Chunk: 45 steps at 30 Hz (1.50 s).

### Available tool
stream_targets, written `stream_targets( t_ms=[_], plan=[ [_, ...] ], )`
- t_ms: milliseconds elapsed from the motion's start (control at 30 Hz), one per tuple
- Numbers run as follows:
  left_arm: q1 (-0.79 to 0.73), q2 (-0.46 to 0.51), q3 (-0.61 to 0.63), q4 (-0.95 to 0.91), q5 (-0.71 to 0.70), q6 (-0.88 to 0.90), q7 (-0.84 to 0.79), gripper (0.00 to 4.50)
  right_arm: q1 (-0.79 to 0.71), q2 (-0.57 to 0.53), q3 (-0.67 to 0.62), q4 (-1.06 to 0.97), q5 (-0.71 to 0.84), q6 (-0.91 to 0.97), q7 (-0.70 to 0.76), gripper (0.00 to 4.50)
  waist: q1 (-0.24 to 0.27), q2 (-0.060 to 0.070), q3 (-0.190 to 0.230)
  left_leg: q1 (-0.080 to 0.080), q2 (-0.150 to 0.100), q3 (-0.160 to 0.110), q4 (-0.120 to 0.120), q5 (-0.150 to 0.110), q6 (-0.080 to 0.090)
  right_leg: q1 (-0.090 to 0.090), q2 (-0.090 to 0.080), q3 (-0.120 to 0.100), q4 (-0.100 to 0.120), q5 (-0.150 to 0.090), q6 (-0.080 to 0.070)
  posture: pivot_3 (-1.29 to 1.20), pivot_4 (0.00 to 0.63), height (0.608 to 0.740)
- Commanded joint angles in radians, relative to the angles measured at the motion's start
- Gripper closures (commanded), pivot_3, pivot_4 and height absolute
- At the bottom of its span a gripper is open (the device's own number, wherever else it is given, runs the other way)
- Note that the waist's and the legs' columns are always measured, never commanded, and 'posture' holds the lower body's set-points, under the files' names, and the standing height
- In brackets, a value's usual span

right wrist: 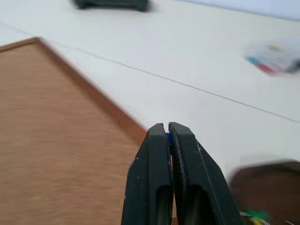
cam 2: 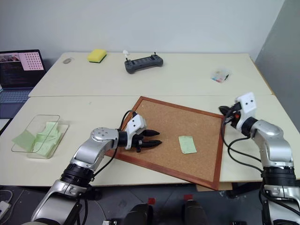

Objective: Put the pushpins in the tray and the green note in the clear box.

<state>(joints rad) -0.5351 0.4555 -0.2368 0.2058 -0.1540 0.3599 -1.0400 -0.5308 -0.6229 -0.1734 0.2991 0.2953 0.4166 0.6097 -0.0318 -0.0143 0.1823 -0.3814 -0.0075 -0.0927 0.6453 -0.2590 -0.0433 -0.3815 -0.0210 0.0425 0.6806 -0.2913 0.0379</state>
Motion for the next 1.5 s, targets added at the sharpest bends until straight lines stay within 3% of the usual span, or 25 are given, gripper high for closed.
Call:
stream_targets(
  t_ms=[33,233,467,500,833,1133,1500],
  plan=[
    [0.001,-0.005,-0.017,-0.003,0.011,-0.003,-0.002,2.14,-0.137,-0.015,-0.033,0.238,-0.051,-0.074,-0.079,4.5,-0.001,0.0,0.0,0.0,0.0,0.001,0.0,0.0,0.0,0.0,0.0,0.001,0.0,0.0,0.0,0.0,0.15,0.74],
    [0.019,0.001,-0.019,-0.035,0.005,0.013,-0.002,2.14,-0.274,0.0,-0.013,0.541,-0.115,-0.194,-0.118,4.5,-0.002,0.0,0.0,0.0,0.0,0.003,0.0,0.0,0.0,-0.001,-0.001,0.002,0.0,0.0,0.0,0.0,0.15,0.74],
    [0.037,0.019,-0.009,-0.065,0.001,0.033,0.001,2.14,-0.319,0.017,-0.006,0.689,-0.146,-0.266,-0.131,4.5,-0.003,0.0,0.0,-0.001,0.0,0.005,-0.001,0.0,0.0,-0.002,-0.001,0.003,-0.001,0.0,0.0,0.0,0.15,0.74],
    [0.04,0.021,-0.008,-0.071,-0.001,0.038,0.002,2.11,-0.321,0.018,-0.005,0.698,-0.149,-0.272,-0.132,4.02,-0.004,0.0,0.0,-0.001,0.0,0.005,-0.001,0.0,0.0,-0.002,-0.001,0.003,-0.001,0.0,0.0,0.0,0.15,0.74],
    [0.035,0.02,-0.008,-0.072,-0.002,0.049,0.0,2.11,-0.316,0.018,-0.013,0.694,-0.155,-0.297,-0.11,1.96,-0.01,0.0,0.0,-0.001,0.0,0.005,-0.001,0.0,0.0,-0.002,0.0,0.004,0.0,0.0,0.0,0.0,0.15,0.74],
    [0.028,0.01,-0.015,-0.06,0.001,0.04,-0.005,2.11,-0.24,-0.001,-0.037,0.492,-0.107,-0.235,-0.041,0.09,-0.009,0.0,0.0,-0.001,0.0,0.005,-0.001,0.0,0.0,-0.002,-0.001,0.004,0.0,0.0,0.0,0.0,0.15,0.74],
    [0.024,-0.006,-0.025,-0.046,0.004,0.025,-0.005,2.11,-0.078,-0.071,-0.068,0.082,-0.015,-0.045,0.052,0.01,-0.001,0.0,0.0,-0.002,0.0,0.005,0.0,0.0,0.0,-0.002,-0.001,0.003,0.0,0.0,0.0,0.0,0.15,0.74]
  ],
)
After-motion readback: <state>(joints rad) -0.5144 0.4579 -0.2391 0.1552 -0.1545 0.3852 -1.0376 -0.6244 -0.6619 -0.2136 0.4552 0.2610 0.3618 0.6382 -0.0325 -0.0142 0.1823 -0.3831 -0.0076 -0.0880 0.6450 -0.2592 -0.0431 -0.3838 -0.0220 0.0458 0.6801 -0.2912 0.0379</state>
